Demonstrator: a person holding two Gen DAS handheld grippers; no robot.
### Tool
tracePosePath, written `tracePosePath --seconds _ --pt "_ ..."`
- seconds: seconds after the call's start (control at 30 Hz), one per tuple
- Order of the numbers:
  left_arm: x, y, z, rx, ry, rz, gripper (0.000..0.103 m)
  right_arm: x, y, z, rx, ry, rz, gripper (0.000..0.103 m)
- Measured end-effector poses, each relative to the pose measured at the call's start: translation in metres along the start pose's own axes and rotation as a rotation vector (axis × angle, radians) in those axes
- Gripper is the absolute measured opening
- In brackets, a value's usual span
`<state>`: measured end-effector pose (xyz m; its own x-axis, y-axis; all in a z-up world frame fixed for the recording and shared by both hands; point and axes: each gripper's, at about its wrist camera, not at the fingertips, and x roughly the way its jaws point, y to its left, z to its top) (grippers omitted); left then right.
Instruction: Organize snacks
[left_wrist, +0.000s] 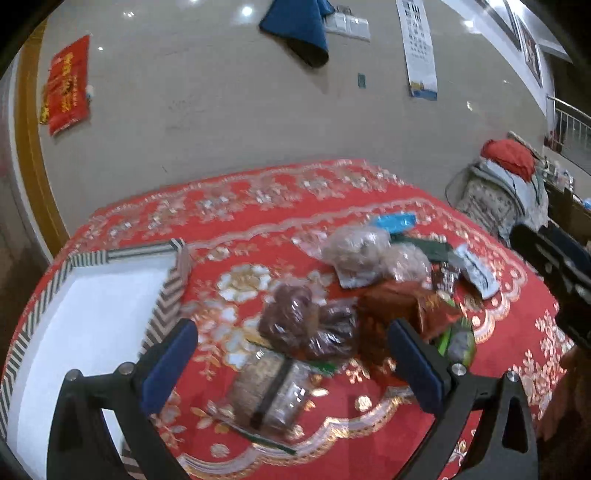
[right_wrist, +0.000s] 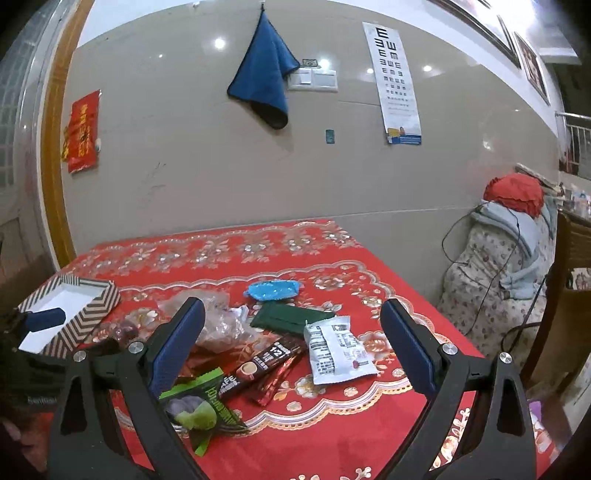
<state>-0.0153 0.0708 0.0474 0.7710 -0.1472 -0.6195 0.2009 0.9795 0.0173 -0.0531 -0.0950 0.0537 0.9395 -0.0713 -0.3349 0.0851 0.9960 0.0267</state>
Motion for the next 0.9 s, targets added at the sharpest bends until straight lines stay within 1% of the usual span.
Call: tracePosePath --seconds 0.13,0.6,0.9 --pt "0.008 0.001 -0.003 -0.009 0.032 -0.002 0.103 0.002 -0.001 0.001 0.003 0.011 -0.006 0.096" --pt "0.023 0.015 -0.007 -0.074 0.116 -0.047 0.103 0.005 -0.001 0.001 0.006 0.032 -0.011 0.096" --pt "0.024 0.018 -0.007 -0.088 0.123 -0.049 0.103 0.006 0.0 0.0 0.004 0.033 -0.012 0.096"
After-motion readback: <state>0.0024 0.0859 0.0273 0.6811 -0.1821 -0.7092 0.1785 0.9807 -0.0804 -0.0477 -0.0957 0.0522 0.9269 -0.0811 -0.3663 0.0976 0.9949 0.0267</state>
